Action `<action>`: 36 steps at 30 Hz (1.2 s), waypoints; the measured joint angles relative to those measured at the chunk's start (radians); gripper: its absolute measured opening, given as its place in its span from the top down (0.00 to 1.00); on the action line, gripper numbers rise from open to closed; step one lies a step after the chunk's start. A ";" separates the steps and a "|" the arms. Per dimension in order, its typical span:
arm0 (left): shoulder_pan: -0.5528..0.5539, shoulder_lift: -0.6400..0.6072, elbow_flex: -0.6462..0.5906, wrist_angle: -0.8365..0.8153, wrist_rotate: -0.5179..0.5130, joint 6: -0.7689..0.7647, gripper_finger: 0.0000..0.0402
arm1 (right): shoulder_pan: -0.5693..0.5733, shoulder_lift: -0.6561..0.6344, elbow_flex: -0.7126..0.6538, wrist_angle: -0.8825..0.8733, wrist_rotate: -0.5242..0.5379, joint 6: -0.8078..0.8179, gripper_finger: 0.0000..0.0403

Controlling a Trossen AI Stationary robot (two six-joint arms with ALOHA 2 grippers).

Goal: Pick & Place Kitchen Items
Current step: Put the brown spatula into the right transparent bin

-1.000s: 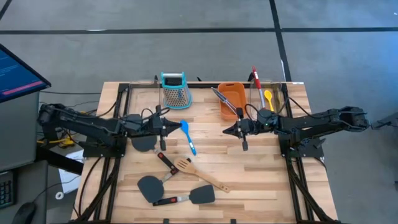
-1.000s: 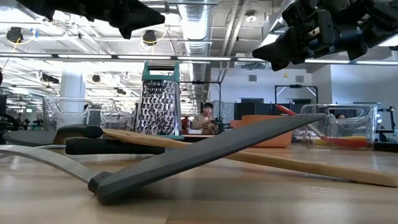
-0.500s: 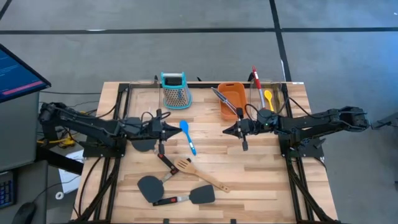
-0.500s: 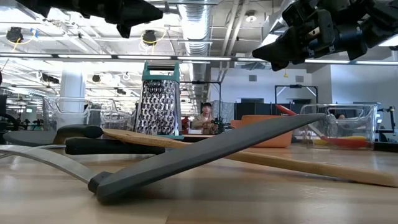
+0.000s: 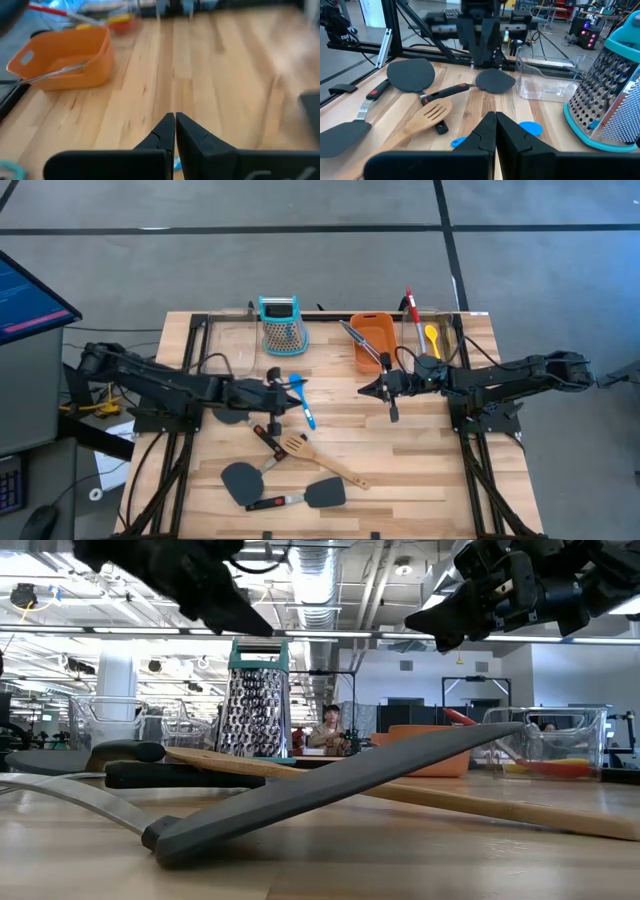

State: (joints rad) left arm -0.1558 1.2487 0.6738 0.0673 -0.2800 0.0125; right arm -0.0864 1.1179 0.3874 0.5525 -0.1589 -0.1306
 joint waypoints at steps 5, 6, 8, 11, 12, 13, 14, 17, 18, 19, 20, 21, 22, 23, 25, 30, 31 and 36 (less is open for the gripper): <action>0.001 0.065 0.092 -0.068 -0.004 0.158 1.00 | 0.000 0.000 0.000 0.000 0.000 0.008 1.00; 0.001 0.065 0.099 -0.067 -0.004 0.162 0.99 | 0.000 0.000 0.000 -0.002 0.000 0.011 1.00; 0.000 0.062 0.106 -0.066 0.002 0.155 0.99 | 0.000 0.000 0.000 -0.005 0.000 0.012 1.00; -0.003 0.047 0.106 -0.068 0.030 0.108 0.99 | 0.000 0.000 0.000 -0.009 0.000 0.012 1.00; -0.003 0.045 0.107 -0.065 0.045 0.092 0.99 | 0.000 0.000 0.000 -0.010 0.000 0.012 1.00; -0.003 0.042 0.107 -0.067 0.054 0.080 0.99 | 0.000 0.000 0.000 -0.011 0.000 0.011 1.00; -0.003 0.037 0.107 -0.073 0.063 0.064 0.99 | 0.000 0.000 0.000 -0.013 0.000 0.011 1.00; -0.003 0.035 0.108 -0.065 0.081 0.051 0.99 | 0.000 0.000 0.000 -0.022 0.000 0.009 1.00; -0.003 0.035 0.108 -0.068 0.091 0.051 0.99 | 0.000 0.000 0.000 -0.022 0.000 0.008 1.00; -0.003 0.035 0.107 -0.069 0.104 0.050 0.99 | 0.000 0.000 0.000 -0.021 0.000 0.008 1.00; -0.003 0.034 0.107 -0.067 0.116 0.050 0.99 | 0.000 0.000 0.000 -0.021 0.000 0.008 1.00; -0.003 0.033 0.107 -0.066 0.127 0.050 0.99 | 0.000 0.000 0.000 -0.022 0.000 0.009 1.00; -0.003 0.033 0.107 -0.066 0.131 0.050 0.99 | 0.000 0.000 0.000 -0.021 0.000 0.008 1.00; -0.003 0.033 0.107 -0.066 0.132 0.050 0.99 | 0.000 0.000 0.000 -0.021 0.000 0.008 1.00; -0.006 0.033 0.107 -0.066 0.132 0.047 0.99 | 0.000 0.000 0.000 -0.021 0.000 0.008 1.00; -0.006 0.033 0.107 -0.066 0.132 0.015 0.99 | 0.000 0.000 0.000 -0.021 0.000 0.008 1.00; -0.006 0.033 0.107 -0.066 0.132 0.007 0.99 | 0.000 0.000 0.000 -0.021 0.000 0.008 1.00; -0.006 0.033 0.107 -0.060 0.132 0.005 0.99 | -0.001 0.000 0.000 -0.021 0.000 -0.001 1.00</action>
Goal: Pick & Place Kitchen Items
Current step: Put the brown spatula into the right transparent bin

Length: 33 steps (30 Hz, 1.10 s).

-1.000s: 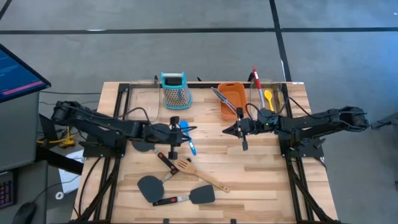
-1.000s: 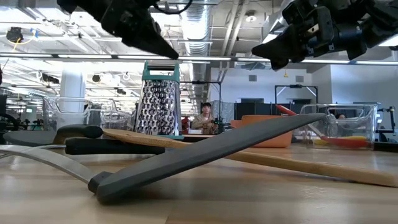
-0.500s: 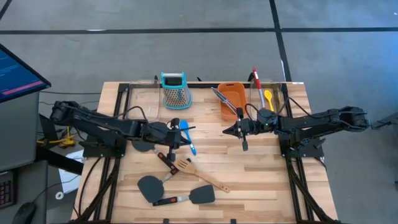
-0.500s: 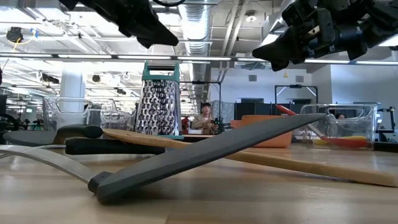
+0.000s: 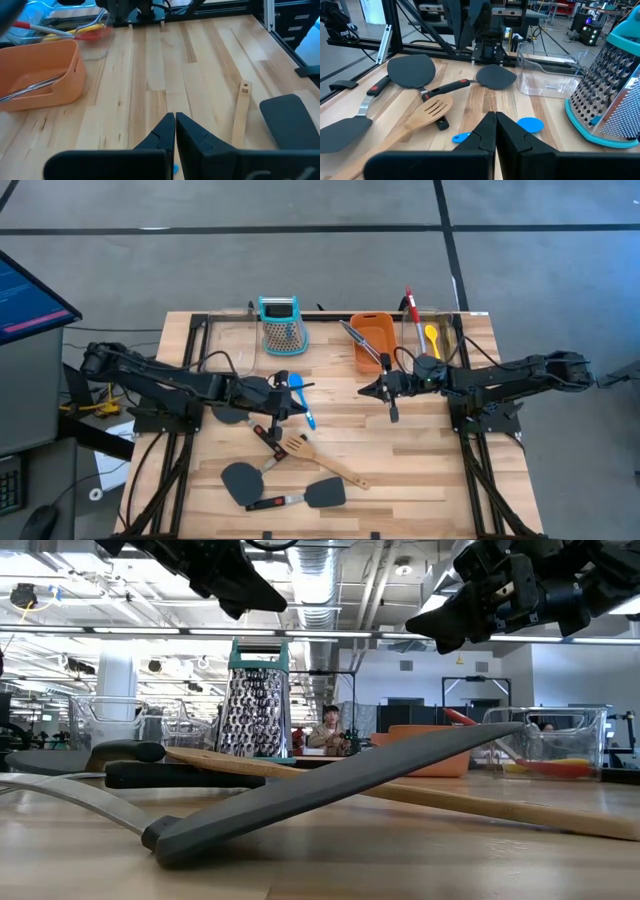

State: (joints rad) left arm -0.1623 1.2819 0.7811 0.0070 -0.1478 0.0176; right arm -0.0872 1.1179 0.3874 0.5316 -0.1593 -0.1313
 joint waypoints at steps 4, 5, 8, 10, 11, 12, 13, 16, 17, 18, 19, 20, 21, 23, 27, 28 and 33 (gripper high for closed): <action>0.000 0.000 0.000 0.003 0.000 0.000 0.99 | 0.000 0.000 0.000 0.000 0.000 0.000 1.00; 0.000 0.000 0.000 0.004 0.000 0.000 0.99 | 0.000 0.000 0.000 0.000 0.000 0.000 1.00; 0.000 0.000 0.000 0.011 0.000 0.000 0.99 | 0.000 0.000 0.000 0.000 0.000 0.000 1.00; 0.000 0.000 0.000 0.023 0.000 0.000 0.99 | 0.000 0.000 0.000 0.000 0.000 0.000 1.00; 0.000 0.000 -0.001 0.039 0.000 -0.001 0.99 | 0.001 0.000 0.000 0.000 0.000 0.000 1.00; -0.002 0.000 -0.001 0.059 0.000 -0.008 0.99 | 0.001 0.000 0.000 0.000 0.000 0.000 1.00; -0.005 0.000 -0.001 0.078 0.000 -0.021 0.99 | 0.001 0.000 0.000 0.000 0.000 0.000 1.00; -0.016 0.000 -0.001 0.122 0.000 -0.023 0.99 | 0.001 0.000 0.000 0.000 0.000 0.000 1.00; -0.017 0.000 -0.001 0.137 0.000 -0.023 0.99 | 0.001 0.000 0.000 0.000 0.000 0.000 1.00; -0.017 0.000 -0.001 0.152 0.001 -0.023 0.99 | 0.002 0.000 0.000 0.000 0.000 0.002 1.00; -0.017 0.000 -0.001 0.163 0.001 -0.023 0.99 | 0.002 0.000 0.000 0.000 0.000 0.011 1.00; -0.017 0.000 -0.001 0.167 0.001 -0.025 0.99 | 0.002 0.000 0.000 0.000 0.000 0.023 1.00; -0.017 0.000 -0.001 0.168 0.001 -0.026 0.99 | 0.003 0.000 0.000 -0.001 0.000 0.035 1.00; -0.017 0.000 -0.001 0.168 0.000 -0.027 0.99 | 0.003 0.000 0.000 -0.004 0.000 0.043 1.00; -0.016 0.000 -0.001 0.169 0.027 -0.049 0.99 | 0.002 0.000 0.000 -0.004 0.000 0.021 1.00; -0.016 0.000 -0.001 0.171 0.029 -0.050 0.99 | 0.002 0.000 0.000 -0.003 0.000 0.020 1.00; -0.016 0.000 -0.001 0.176 0.031 -0.053 0.99 | 0.008 0.000 0.000 -0.003 0.000 0.027 1.00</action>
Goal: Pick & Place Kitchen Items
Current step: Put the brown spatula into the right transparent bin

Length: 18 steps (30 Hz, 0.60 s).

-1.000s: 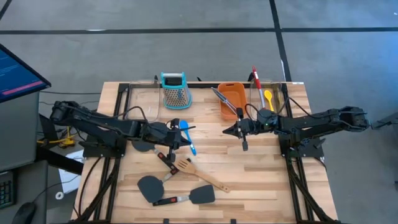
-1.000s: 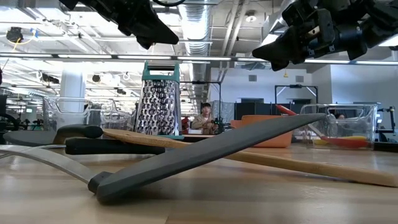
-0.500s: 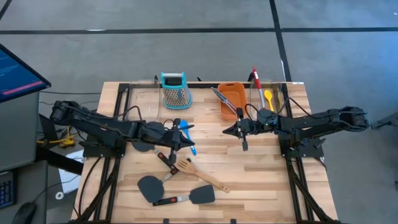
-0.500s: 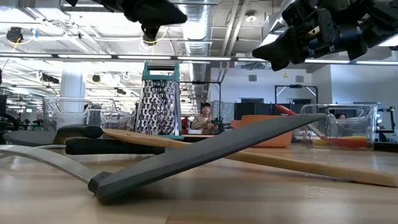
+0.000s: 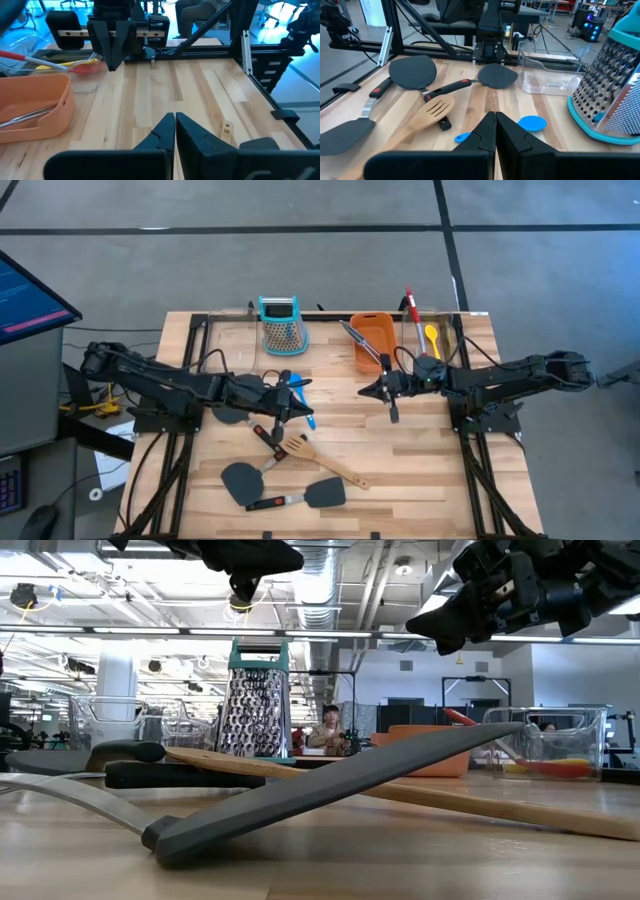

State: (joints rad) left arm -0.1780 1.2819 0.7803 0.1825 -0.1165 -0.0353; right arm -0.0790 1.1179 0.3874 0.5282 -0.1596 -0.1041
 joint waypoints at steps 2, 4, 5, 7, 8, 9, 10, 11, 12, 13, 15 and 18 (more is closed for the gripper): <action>0.000 0.000 0.000 0.001 -0.013 -0.001 0.99 | 0.012 0.000 0.000 0.000 0.000 0.008 1.00; 0.000 0.000 0.000 0.001 -0.018 -0.028 0.99 | 0.029 0.000 0.000 0.000 0.000 0.008 1.00; -0.001 0.000 0.000 0.005 -0.018 -0.053 0.99 | 0.039 0.000 0.000 0.000 0.000 0.008 1.00; -0.013 0.003 0.000 0.044 -0.033 -0.111 0.99 | 0.056 0.000 0.000 0.000 0.000 0.003 1.00; -0.025 0.010 0.000 0.097 -0.052 -0.132 0.99 | 0.063 0.000 0.000 0.000 0.000 -0.001 1.00; -0.040 0.019 0.000 0.152 -0.066 -0.135 0.99 | 0.069 0.000 0.000 0.000 0.000 -0.008 1.00; -0.055 0.026 0.000 0.203 -0.070 -0.125 0.99 | 0.074 0.000 0.000 0.001 0.000 -0.011 1.00; -0.071 0.036 0.002 0.245 -0.070 -0.101 0.99 | 0.077 0.000 0.000 0.002 0.000 -0.014 1.00; -0.088 0.048 0.013 0.256 -0.071 -0.076 0.99 | 0.080 0.000 0.000 0.003 0.000 -0.020 1.00; -0.103 0.062 0.028 0.258 -0.070 -0.060 0.99 | 0.079 0.000 0.000 0.003 0.000 -0.025 1.00; -0.125 0.093 0.051 0.254 -0.071 -0.051 1.00 | 0.079 0.000 0.000 0.003 0.000 -0.026 1.00; -0.146 0.154 0.080 0.247 -0.072 -0.051 1.00 | 0.079 0.000 0.000 0.008 0.000 -0.027 1.00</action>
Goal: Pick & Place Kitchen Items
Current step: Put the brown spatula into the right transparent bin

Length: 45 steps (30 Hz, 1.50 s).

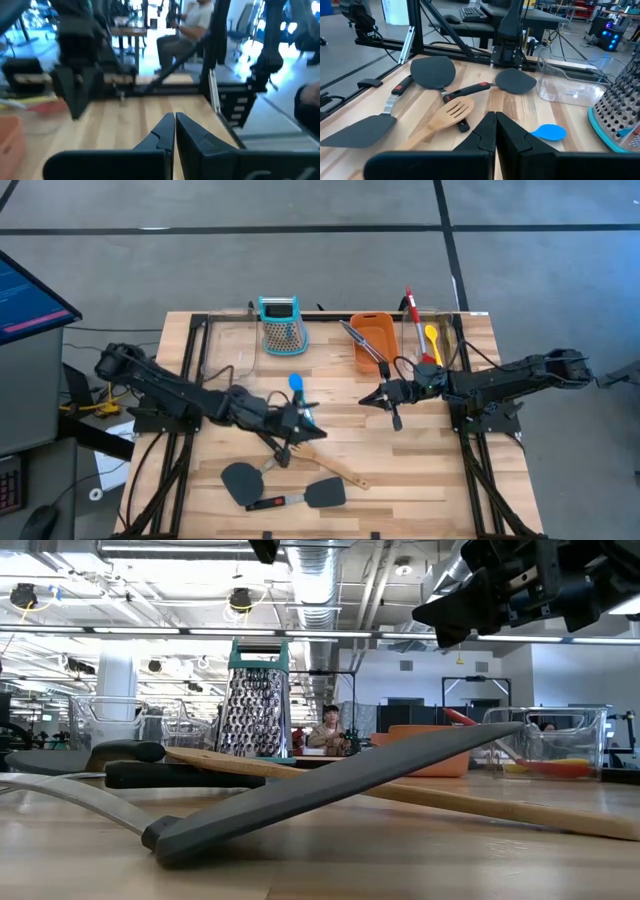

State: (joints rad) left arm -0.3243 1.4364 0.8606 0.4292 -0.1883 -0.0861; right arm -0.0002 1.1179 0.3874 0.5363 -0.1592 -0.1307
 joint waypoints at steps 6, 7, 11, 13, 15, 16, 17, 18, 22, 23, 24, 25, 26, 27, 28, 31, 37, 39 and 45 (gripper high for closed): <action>-0.006 0.110 0.070 -0.057 -0.028 -0.001 1.00 | 0.000 0.000 0.000 0.013 0.000 0.000 1.00; -0.006 0.121 0.084 -0.088 -0.040 -0.001 1.00 | 0.000 0.000 0.000 0.014 0.000 0.000 1.00; -0.009 0.153 0.169 -0.278 -0.060 -0.015 1.00 | 0.000 0.000 0.000 0.018 0.001 0.012 1.00; -0.013 0.166 0.215 -0.386 -0.067 -0.039 1.00 | 0.000 0.000 0.000 0.018 0.001 0.030 1.00; -0.023 0.169 0.245 -0.483 -0.069 -0.057 1.00 | 0.000 0.000 0.000 0.018 0.001 0.043 1.00; -0.030 0.172 0.256 -0.508 -0.069 -0.060 1.00 | 0.000 0.000 0.000 0.014 0.001 0.046 1.00; -0.037 0.177 0.264 -0.516 -0.069 -0.065 1.00 | 0.000 0.000 0.000 0.010 0.001 0.050 1.00; -0.045 0.179 0.265 -0.523 -0.069 -0.068 1.00 | 0.000 0.000 0.000 0.009 0.001 0.050 1.00; -0.071 0.179 0.263 -0.561 -0.069 -0.069 1.00 | 0.000 0.000 0.000 0.002 0.002 0.051 1.00; -0.075 0.179 0.263 -0.573 -0.071 -0.072 1.00 | 0.000 0.000 0.000 0.001 0.002 0.050 1.00; -0.078 0.178 0.263 -0.584 -0.071 -0.075 1.00 | 0.000 0.000 0.000 -0.001 0.002 0.051 1.00; -0.080 0.176 0.263 -0.588 -0.069 -0.081 1.00 | 0.000 0.000 0.000 -0.004 0.002 0.051 1.00; -0.080 0.175 0.263 -0.589 -0.067 -0.091 1.00 | 0.000 0.000 0.000 -0.005 0.002 0.051 1.00; -0.080 0.175 0.263 -0.590 -0.066 -0.106 1.00 | -0.001 0.000 0.000 -0.005 0.003 0.050 1.00; -0.080 0.174 0.263 -0.591 -0.058 -0.122 1.00 | -0.001 0.000 0.000 -0.005 0.003 0.050 1.00; -0.080 0.174 0.256 -0.596 -0.043 -0.136 1.00 | -0.001 0.000 0.000 -0.005 0.003 0.047 1.00; -0.080 0.174 0.256 -0.594 -0.042 -0.136 1.00 | -0.001 0.000 0.000 -0.006 0.003 0.045 1.00; -0.080 0.174 0.256 -0.594 -0.042 -0.136 1.00 | -0.001 0.000 0.000 -0.007 0.003 0.045 1.00; -0.074 0.174 0.256 -0.594 -0.042 -0.136 1.00 | -0.001 0.000 0.000 -0.008 0.003 0.044 1.00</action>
State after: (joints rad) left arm -0.3981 1.6108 1.1164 -0.1646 -0.2302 -0.2220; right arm -0.0011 1.1183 0.3870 0.5285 -0.1566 -0.0862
